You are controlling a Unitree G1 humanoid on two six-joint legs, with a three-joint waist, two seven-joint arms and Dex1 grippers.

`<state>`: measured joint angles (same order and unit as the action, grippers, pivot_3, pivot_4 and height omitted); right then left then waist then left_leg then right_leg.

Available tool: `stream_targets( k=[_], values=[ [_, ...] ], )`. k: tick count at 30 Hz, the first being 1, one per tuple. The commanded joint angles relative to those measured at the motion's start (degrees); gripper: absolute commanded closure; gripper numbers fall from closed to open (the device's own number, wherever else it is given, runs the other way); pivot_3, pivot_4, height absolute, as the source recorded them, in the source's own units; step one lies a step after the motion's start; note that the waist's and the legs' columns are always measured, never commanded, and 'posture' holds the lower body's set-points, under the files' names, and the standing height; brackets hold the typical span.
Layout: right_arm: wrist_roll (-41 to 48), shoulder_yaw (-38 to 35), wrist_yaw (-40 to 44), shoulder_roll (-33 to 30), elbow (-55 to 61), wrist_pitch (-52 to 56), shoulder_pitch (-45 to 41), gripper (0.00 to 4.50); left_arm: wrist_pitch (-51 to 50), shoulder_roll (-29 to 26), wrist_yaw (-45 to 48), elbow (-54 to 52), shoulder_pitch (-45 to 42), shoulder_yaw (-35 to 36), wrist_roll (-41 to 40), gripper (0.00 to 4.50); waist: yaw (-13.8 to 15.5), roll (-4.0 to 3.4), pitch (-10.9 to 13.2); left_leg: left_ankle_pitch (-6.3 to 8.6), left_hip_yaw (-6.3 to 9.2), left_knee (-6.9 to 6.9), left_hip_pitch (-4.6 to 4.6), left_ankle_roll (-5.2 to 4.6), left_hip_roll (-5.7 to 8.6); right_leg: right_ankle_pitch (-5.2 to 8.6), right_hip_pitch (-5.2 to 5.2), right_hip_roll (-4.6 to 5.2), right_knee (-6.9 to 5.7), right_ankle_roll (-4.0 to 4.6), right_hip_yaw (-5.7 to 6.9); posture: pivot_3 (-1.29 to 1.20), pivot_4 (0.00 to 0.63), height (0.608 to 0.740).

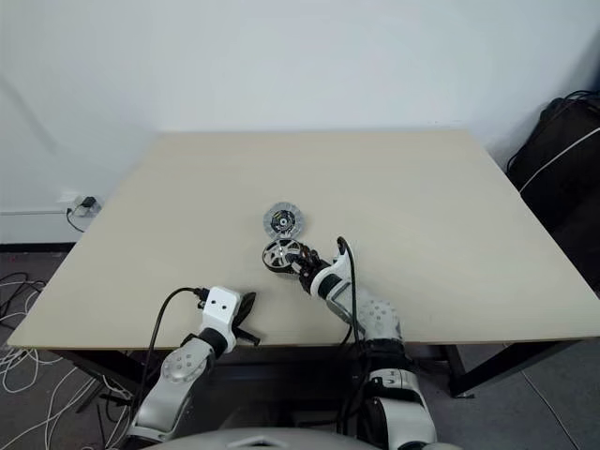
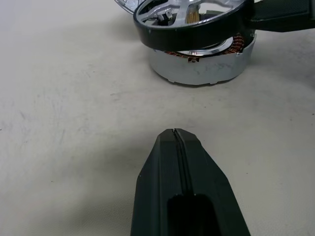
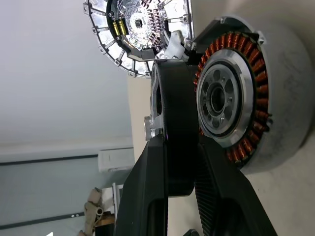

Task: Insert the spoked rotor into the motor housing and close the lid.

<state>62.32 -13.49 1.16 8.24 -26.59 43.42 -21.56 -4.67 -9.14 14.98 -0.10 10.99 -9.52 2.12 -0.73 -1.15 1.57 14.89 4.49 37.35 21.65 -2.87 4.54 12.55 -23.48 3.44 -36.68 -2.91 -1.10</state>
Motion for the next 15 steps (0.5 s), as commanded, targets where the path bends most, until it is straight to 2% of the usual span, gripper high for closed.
stream_targets(
  k=[1, 15],
  values=[
    [-1.2, -1.6, 1.8, 1.8, -0.6, -1.1, -2.6, 4.09, 0.7, 0.0, -0.4, -2.6, -0.2, 0.7, -0.4, 4.5, 0.0, 0.0, 0.0, 0.0, 0.0, 0.0, 0.0, 0.0, 0.0, 0.0, 0.0, 0.0, -0.01, 0.0, 0.0, 0.0, 0.0, 0.74],
    [-5.6, -5.6, 3.8, 1.8, -4.4, -2.0, -4.6, 4.09, 0.7, 0.1, -0.1, -2.3, -0.8, 0.7, -0.6, 4.5, 0.0, -0.02, 0.0, 0.0, -0.01, 0.0, -0.02, 0.01, 0.01, 0.0, 0.0, 0.0, -0.04, 0.02, -0.01, 0.0, 0.0, 0.74]
  ],
)
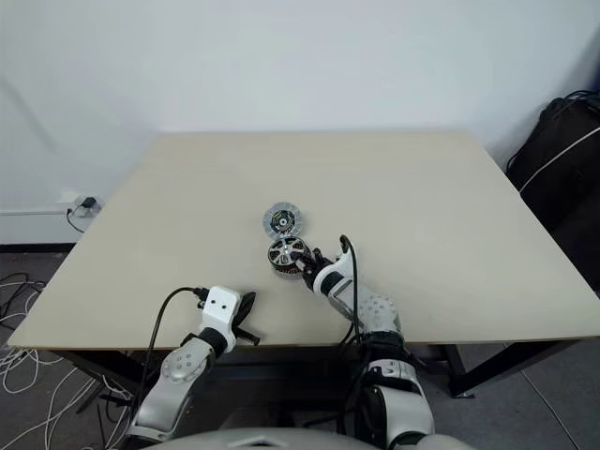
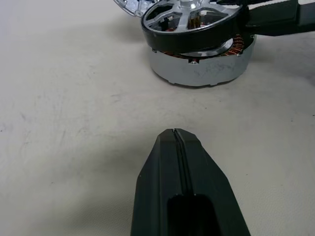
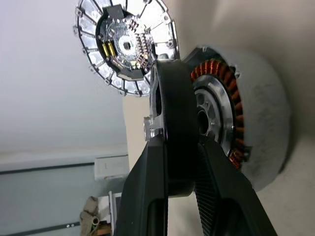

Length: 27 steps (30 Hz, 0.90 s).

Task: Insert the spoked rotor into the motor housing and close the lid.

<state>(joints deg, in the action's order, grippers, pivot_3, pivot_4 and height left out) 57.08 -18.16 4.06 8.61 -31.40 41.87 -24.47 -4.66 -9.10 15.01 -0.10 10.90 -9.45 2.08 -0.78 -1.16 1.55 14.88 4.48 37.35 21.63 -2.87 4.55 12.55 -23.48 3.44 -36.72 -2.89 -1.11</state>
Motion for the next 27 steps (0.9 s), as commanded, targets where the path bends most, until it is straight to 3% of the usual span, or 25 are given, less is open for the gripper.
stream_targets(
  k=[1, 8, 14, 23, 27],
  values=[
    [-0.6, -1.1, 1.0, 1.5, 0.3, -0.4, -1.7, 4.09, 0.7, 0.1, -0.1, -2.3, -0.7, 0.7, -0.6, 4.5, 0.0, 0.0, 0.0, 0.0, 0.0, 0.0, 0.0, 0.0, 0.0, 0.0, 0.0, 0.0, 0.0, 0.0, 0.0, 0.0, 0.0, 0.74],
    [-2.0, -1.6, 1.3, 1.7, 0.5, -0.3, -1.4, 4.09, 0.4, 0.2, -0.2, -2.5, -0.6, 0.7, -0.6, 4.5, 0.0, -0.02, 0.0, 0.0, 0.0, 0.0, -0.01, 0.01, 0.0, 0.0, 0.0, 0.01, -0.03, 0.0, 0.0, 0.0, 0.0, 0.74],
    [-2.3, -1.7, 1.2, 2.1, 2.2, 0.5, -0.6, 2.09, 0.5, 0.4, -0.2, -2.4, -0.4, 0.5, -0.6, 4.5, 0.0, -0.07, -0.1, -0.01, 0.0, 0.0, -0.07, 0.01, 0.0, 0.0, 0.05, 0.01, -0.04, 0.01, -0.01, 0.0, 0.0, 0.74],
    [-1.7, -1.4, -3.1, 2.3, 13.6, 1.3, 1.7, 2.09, 0.4, 0.4, 0.0, -2.3, -0.6, 0.4, -0.7, 4.5, 0.0, -0.09, -0.1, -0.02, 0.0, 0.02, -0.04, 0.02, 0.0, 0.01, 0.01, 0.0, -0.07, 0.01, -0.02, 0.0, 0.0, 0.74],
    [-6.2, 1.3, -6.8, 0.5, 17.9, 1.7, 3.1, 2.09, 0.4, 0.5, 0.1, -2.1, -0.9, 0.2, -0.6, 4.5, 0.0, -0.08, -0.2, -0.01, 0.0, 0.02, -0.05, 0.02, 0.0, 0.01, 0.02, 0.01, -0.07, 0.01, -0.02, 0.0, 0.0, 0.74]
  ],
)
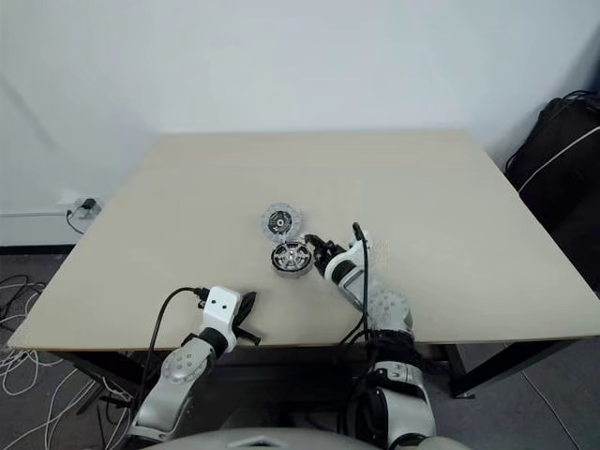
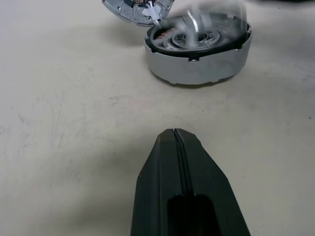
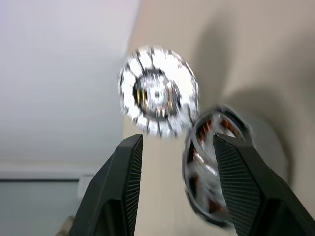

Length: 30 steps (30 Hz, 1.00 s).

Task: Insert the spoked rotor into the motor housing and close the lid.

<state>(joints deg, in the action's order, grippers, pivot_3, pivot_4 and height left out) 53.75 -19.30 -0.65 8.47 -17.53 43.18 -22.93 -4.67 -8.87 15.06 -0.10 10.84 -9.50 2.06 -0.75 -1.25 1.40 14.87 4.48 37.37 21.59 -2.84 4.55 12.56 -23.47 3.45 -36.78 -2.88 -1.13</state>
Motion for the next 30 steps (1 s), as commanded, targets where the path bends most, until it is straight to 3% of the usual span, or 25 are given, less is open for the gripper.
stream_targets(
  k=[1, 7, 9, 12, 17, 18, 30],
  values=[
    [-3.9, 2.9, -2.8, 0.3, 5.0, 0.4, 2.1, 2.09, 0.5, 0.2, 0.1, -2.1, -0.8, 0.2, -0.6, 4.5, 0.0, 0.0, 0.0, 0.0, 0.0, 0.0, 0.0, 0.0, 0.0, 0.0, 0.0, 0.0, 0.0, 0.0, 0.0, 0.0, 0.0, 0.74],
    [-16.2, 11.5, -1.0, -2.7, 13.3, -7.2, 5.8, 2.09, 0.5, 0.3, 0.2, -2.0, -0.8, 0.2, -0.7, 4.5, 0.0, -0.01, 0.0, 0.0, -0.03, 0.0, 0.01, 0.0, 0.01, 0.02, -0.01, 0.01, 0.01, -0.02, -0.01, 0.0, 0.0, 0.74],
    [-24.4, 19.6, 1.1, -6.2, 15.1, -9.3, 6.3, 2.09, 0.7, 0.5, 0.1, -1.7, -1.0, 0.1, -0.6, 4.5, -0.2, -0.01, 0.0, 0.0, -0.03, 0.0, 0.01, 0.0, 0.01, 0.05, -0.01, -0.01, 0.0, -0.07, -0.01, 0.0, 0.0, 0.74],
    [-35.1, 29.5, 2.9, -10.1, 15.1, -12.8, 6.0, 2.62, 0.8, 0.8, 0.0, -1.3, -1.4, -0.1, -0.4, 4.5, -0.2, 0.02, 0.0, -0.03, -0.04, 0.01, -0.02, 0.04, 0.0, 0.08, 0.0, -0.04, -0.01, -0.13, 0.0, 0.0, 0.0, 0.74],
    [-48.5, 40.8, 4.7, -13.9, 11.2, -16.7, 3.5, 4.27, 1.1, 1.4, -0.2, -0.7, -1.7, -0.4, -0.2, 4.5, 0.0, 0.08, 0.0, -0.06, -0.03, 0.03, -0.02, 0.09, 0.0, 0.06, 0.01, -0.05, -0.03, -0.09, 0.01, 0.0, 0.0, 0.74],
    [-49.9, 41.7, 5.1, -14.1, 10.4, -17.1, 3.1, 4.44, 1.2, 1.5, -0.2, -0.6, -1.7, -0.4, -0.2, 4.5, 0.1, 0.11, 0.0, -0.06, -0.03, 0.05, -0.03, 0.09, 0.0, 0.05, 0.02, -0.05, -0.03, -0.07, 0.02, 0.0, 0.0, 0.74],
    [-55.2, 40.5, 9.2, -9.8, -3.1, -19.9, -6.1, 4.44, 1.9, 2.3, -1.0, -0.3, -1.4, -0.1, 0.0, 4.5, 0.1, 0.22, 0.0, -0.07, 0.0, 0.09, -0.04, 0.11, 0.01, -0.01, 0.02, -0.11, -0.07, -0.02, 0.03, 0.0, 0.0, 0.74]
  ],
)
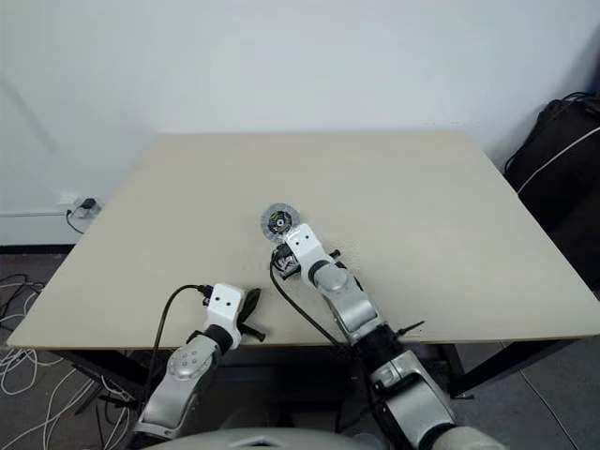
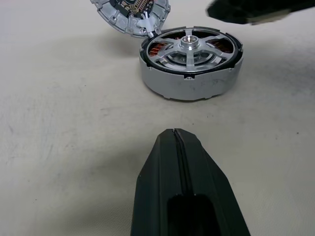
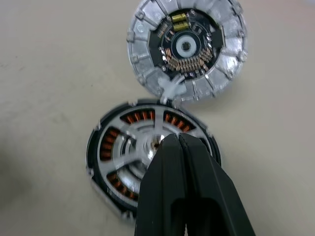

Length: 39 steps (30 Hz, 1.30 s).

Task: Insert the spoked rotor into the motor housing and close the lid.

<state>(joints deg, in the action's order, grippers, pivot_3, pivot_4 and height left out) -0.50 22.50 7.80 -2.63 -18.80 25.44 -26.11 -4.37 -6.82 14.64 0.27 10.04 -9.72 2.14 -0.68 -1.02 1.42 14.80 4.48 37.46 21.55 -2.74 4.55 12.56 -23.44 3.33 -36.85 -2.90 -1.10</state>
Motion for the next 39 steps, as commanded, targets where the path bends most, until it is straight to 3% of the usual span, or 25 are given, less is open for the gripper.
stream_targets(
  k=[1, 11, 16, 25, 33, 39],
  values=[
    [-1.1, -1.6, 0.9, 1.6, -3.0, -2.5, -3.6, 4.44, 1.6, 0.3, -0.7, -0.7, -0.6, 0.2, -0.1, 4.5, 0.0, 0.0, 0.0, 0.0, 0.0, 0.0, 0.0, 0.0, 0.0, 0.0, 0.0, 0.0, 0.0, 0.01, 0.0, 0.0, 0.0, 0.74],
    [-2.3, -4.7, 1.5, 4.6, -15.7, -5.7, -9.2, 4.44, 2.4, 0.7, -1.7, -0.9, 0.3, 0.3, -0.2, 4.5, -0.1, -0.01, 0.0, -0.02, 0.01, -0.01, -0.01, 0.06, 0.0, -0.08, -0.03, -0.07, -0.04, 0.13, -0.01, 0.0, 0.0, 0.74],
    [-3.2, -5.0, 3.4, 5.4, -21.7, -2.2, -10.0, 4.44, 2.7, 0.7, -2.1, -1.0, 0.6, 0.5, -0.2, 4.5, -0.2, -0.02, -0.1, -0.04, 0.0, -0.01, -0.04, 0.07, 0.0, -0.09, -0.02, -0.12, -0.06, 0.16, -0.04, 0.0, 0.0, 0.74],
    [-4.6, -5.8, 5.2, 4.1, -18.5, -4.2, -10.9, 4.44, 2.6, 0.6, -2.2, -0.4, 0.0, 0.5, -0.4, 4.5, -0.2, -0.03, -0.4, 0.05, 0.01, -0.02, -0.21, 0.31, -0.01, -0.1, 0.13, -0.29, -0.1, 0.17, -0.03, 0.0, 0.0, 0.74],
    [-8.7, 6.1, 28.0, -7.5, -0.9, -1.9, -10.6, 4.44, 3.0, 1.0, -2.0, 0.7, -0.7, 0.1, -0.4, 4.5, -0.4, -0.02, -0.3, -0.06, 0.01, -0.03, -0.14, 0.1, -0.01, -0.09, 0.07, -0.2, -0.05, 0.17, -0.02, 0.0, 0.0, 0.74],
    [-11.4, 10.5, 35.4, -11.5, 2.4, 1.0, -11.8, 2.6, 3.2, 1.3, -2.0, 1.0, -0.8, 0.1, -0.4, 4.5, -0.2, 0.02, -0.3, -0.07, 0.04, -0.02, -0.14, 0.11, -0.04, -0.09, 0.08, -0.07, -0.06, 0.16, 0.02, 0.0, 0.0, 0.74]
  ],
)
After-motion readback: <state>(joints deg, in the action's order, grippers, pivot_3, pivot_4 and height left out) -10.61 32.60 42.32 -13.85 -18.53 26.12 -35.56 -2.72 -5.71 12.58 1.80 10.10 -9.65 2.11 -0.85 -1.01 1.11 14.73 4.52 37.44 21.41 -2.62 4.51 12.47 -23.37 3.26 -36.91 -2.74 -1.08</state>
